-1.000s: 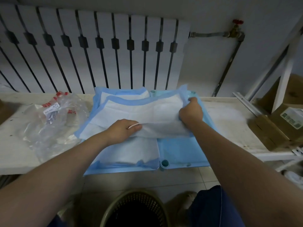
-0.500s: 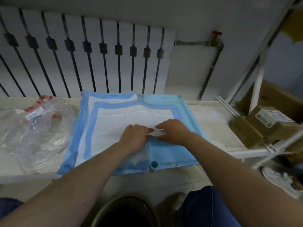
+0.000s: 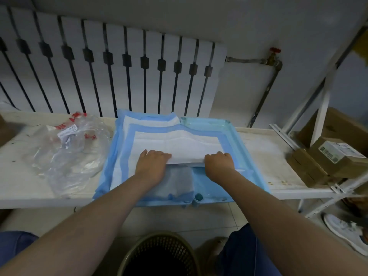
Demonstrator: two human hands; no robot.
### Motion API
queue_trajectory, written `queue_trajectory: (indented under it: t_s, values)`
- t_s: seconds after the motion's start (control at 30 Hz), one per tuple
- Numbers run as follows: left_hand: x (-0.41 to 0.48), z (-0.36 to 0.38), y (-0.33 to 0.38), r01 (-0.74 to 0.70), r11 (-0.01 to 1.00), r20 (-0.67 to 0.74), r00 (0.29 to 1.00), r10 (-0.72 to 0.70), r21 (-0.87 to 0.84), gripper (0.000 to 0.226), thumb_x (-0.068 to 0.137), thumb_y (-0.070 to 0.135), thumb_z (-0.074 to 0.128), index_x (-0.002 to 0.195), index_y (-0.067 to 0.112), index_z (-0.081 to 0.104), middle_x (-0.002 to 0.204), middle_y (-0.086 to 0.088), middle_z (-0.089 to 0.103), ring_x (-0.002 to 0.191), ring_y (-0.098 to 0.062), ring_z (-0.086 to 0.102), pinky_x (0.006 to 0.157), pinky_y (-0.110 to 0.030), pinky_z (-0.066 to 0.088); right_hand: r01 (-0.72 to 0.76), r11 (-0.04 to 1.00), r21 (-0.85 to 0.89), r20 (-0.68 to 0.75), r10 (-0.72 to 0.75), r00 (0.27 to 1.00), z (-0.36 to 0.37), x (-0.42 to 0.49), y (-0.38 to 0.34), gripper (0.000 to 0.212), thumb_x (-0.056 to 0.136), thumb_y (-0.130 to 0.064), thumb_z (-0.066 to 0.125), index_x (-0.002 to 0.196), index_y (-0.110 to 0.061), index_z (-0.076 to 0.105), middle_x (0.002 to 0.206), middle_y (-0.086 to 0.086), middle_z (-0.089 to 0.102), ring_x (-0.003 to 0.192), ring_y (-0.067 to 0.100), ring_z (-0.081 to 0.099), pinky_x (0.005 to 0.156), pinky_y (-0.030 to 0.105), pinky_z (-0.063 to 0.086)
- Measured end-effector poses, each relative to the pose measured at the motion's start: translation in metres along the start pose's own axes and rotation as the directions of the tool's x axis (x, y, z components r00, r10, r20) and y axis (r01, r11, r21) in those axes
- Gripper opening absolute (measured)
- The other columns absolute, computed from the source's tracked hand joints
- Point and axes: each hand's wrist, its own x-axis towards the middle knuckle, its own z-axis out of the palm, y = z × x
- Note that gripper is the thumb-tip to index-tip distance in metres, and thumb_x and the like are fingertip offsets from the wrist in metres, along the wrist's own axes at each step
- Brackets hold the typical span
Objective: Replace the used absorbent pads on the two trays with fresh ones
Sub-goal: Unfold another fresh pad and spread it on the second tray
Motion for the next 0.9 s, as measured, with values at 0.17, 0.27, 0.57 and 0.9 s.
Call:
queue_trajectory:
  t_s: [0.17, 0.27, 0.57, 0.9]
  values:
    - [-0.013, -0.006, -0.042, 0.033, 0.997, -0.055, 0.998, -0.037, -0.072, 0.044, 0.096, 0.014, 0.043, 0.136, 0.030, 0.050, 0.133, -0.001, 0.058, 0.119, -0.023, 0.053, 0.104, -0.033, 0.034, -0.024, 0.996, 0.089, 0.078, 0.017, 0.997, -0.001, 0.003, -0.012, 0.033, 0.093, -0.030, 0.045, 0.123, -0.016, 0.049, 0.124, 0.008, 0.058, 0.116, 0.028, 0.049, 0.100, 0.041, 0.033]
    - [-0.010, -0.014, -0.043, -0.020, 0.994, -0.115, 0.993, 0.008, -0.107, 0.034, 0.100, 0.028, 0.043, 0.131, 0.031, 0.056, 0.130, 0.000, 0.061, 0.119, -0.023, 0.055, 0.106, -0.036, 0.032, 0.187, 0.958, 0.217, -0.089, -0.172, 0.981, -0.011, 0.011, -0.040, 0.053, 0.092, -0.048, 0.049, 0.139, -0.025, 0.041, 0.136, 0.003, 0.052, 0.124, 0.027, 0.047, 0.106, 0.041, 0.032]
    - [-0.028, -0.024, -0.077, -0.066, 0.937, -0.239, 0.971, -0.019, -0.344, 0.030, 0.099, 0.030, 0.047, 0.124, 0.024, 0.064, 0.125, 0.000, 0.065, 0.113, -0.024, 0.061, 0.093, -0.029, 0.042, 0.295, 0.954, 0.048, -0.164, -0.284, 0.945, -0.013, 0.019, -0.071, 0.037, 0.102, -0.032, 0.030, 0.115, -0.015, 0.060, 0.109, 0.012, 0.065, 0.100, 0.030, 0.057, 0.084, 0.035, 0.042]
    - [-0.026, -0.034, -0.059, -0.198, 0.787, -0.352, 0.936, -0.025, -0.584, 0.026, 0.098, 0.032, 0.048, 0.109, 0.028, 0.071, 0.112, 0.009, 0.070, 0.104, -0.012, 0.062, 0.093, -0.032, 0.048, 0.374, 0.886, 0.273, -0.317, -0.284, 0.905, -0.044, 0.017, -0.107, 0.042, 0.104, -0.035, 0.027, 0.123, -0.012, 0.056, 0.107, 0.015, 0.067, 0.095, 0.031, 0.062, 0.086, 0.039, 0.048]
